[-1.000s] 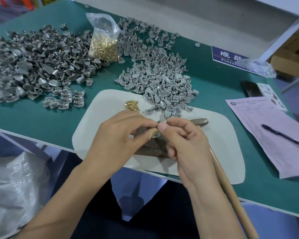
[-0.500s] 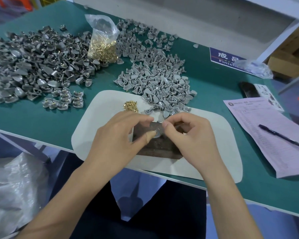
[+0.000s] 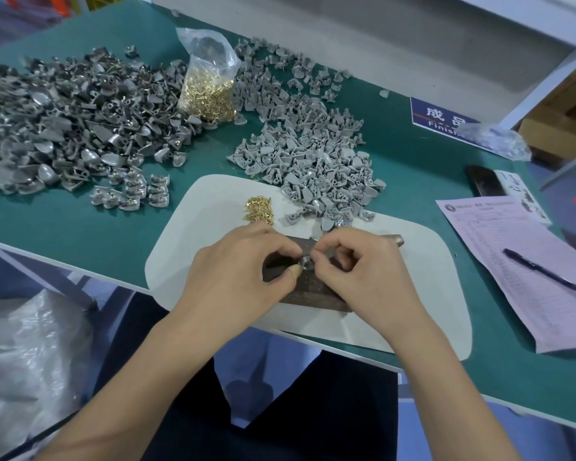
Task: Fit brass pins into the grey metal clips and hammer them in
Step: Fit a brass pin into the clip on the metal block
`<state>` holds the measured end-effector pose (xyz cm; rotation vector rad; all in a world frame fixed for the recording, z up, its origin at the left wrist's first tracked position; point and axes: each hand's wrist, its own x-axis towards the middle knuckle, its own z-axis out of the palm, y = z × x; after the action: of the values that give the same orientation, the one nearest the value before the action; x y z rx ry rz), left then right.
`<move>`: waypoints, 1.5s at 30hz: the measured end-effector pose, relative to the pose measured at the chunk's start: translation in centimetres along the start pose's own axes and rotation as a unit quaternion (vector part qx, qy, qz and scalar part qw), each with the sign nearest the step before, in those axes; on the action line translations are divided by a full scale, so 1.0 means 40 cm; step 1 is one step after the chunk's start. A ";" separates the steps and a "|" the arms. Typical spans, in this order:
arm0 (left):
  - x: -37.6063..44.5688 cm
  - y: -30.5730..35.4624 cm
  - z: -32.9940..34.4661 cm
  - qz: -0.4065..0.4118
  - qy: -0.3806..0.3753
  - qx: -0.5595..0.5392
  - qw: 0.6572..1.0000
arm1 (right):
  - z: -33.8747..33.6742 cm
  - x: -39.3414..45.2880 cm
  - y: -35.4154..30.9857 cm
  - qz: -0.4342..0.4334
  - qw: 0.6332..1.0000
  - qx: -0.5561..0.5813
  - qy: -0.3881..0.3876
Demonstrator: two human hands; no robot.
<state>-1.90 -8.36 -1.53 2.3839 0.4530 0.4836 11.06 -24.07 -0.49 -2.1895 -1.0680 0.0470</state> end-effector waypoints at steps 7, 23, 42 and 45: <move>-0.012 0.014 0.010 -0.008 0.045 0.027 0.999 | 0.005 -0.009 -0.013 -0.024 0.999 -0.036 0.005; 0.007 0.002 0.008 -0.005 0.016 -0.005 1.000 | 0.000 0.006 -0.004 -0.039 0.999 -0.006 -0.037; 0.022 -0.011 -0.003 0.023 -0.019 -0.019 0.999 | 0.011 0.006 0.017 -0.003 0.998 0.042 -0.044; 0.025 -0.014 -0.004 0.021 -0.022 -0.024 0.999 | -0.009 0.014 -0.016 -0.029 0.998 -0.006 -0.061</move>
<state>-1.22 -7.45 -1.56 2.3559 0.3686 0.4560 11.09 -23.61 0.31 -2.1876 -1.2021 0.1517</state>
